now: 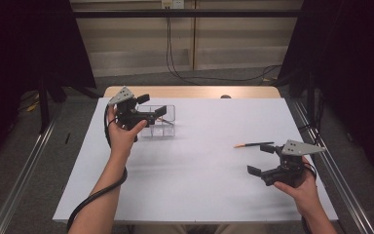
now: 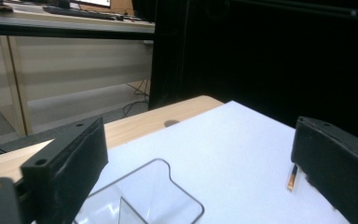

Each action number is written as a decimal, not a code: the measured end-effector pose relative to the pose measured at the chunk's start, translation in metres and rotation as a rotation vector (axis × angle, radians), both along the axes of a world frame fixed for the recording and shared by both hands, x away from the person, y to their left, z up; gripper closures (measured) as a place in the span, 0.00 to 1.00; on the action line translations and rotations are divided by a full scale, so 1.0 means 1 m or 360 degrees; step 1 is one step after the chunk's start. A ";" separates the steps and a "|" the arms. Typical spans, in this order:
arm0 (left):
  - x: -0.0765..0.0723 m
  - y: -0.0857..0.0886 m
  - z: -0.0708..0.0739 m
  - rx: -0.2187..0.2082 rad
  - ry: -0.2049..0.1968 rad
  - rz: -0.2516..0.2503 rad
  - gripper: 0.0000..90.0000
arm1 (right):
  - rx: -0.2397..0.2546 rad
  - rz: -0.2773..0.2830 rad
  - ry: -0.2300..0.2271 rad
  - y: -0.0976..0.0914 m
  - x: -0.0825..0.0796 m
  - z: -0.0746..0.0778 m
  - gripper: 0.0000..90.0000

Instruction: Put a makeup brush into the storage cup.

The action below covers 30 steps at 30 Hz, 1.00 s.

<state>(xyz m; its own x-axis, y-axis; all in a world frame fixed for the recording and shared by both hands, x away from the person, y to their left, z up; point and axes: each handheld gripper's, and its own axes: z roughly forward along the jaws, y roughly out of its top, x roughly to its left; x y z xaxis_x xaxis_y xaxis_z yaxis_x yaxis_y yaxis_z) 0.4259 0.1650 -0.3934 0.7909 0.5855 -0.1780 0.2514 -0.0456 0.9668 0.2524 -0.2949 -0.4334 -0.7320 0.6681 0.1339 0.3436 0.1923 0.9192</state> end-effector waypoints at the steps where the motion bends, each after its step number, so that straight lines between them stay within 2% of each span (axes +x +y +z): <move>1: -0.001 0.001 -0.001 -0.0002 -0.0003 -0.0011 0.01 | 0.0002 0.0000 0.0000 0.000 0.000 0.000 0.02; 7: -0.010 0.008 -0.004 0.0013 -0.0027 -0.0036 0.00 | -0.0002 -0.0002 0.0001 0.000 0.000 0.000 0.02; 10: -0.016 0.010 -0.005 0.0002 -0.0053 -0.0100 0.00 | -0.0005 -0.0002 0.0000 0.000 0.000 0.000 0.02; 13: -0.023 0.012 -0.005 0.0044 -0.0093 -0.0146 0.00 | -0.0004 -0.0003 0.0000 0.000 0.000 0.000 0.02; 22: -0.035 0.022 -0.009 0.0003 -0.0088 -0.0158 0.00 | -0.0008 -0.0005 0.0000 0.000 0.000 0.000 0.02; 24: -0.037 0.024 -0.011 0.0027 -0.0092 -0.0165 0.00 | 0.0000 -0.0005 0.0004 0.000 0.000 -0.001 0.02; 30: -0.048 0.030 -0.019 0.0042 -0.0088 -0.0196 0.00 | -0.0006 -0.0006 0.0004 0.000 0.000 -0.001 0.02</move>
<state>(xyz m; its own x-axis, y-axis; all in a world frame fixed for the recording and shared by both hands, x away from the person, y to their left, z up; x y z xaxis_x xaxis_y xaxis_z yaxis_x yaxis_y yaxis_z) 0.3784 0.1949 -0.4125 0.8651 0.4875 -0.1182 0.1890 -0.0985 0.9770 0.2527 -0.2949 -0.4342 -0.7293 0.6711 0.1333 0.3468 0.1946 0.9175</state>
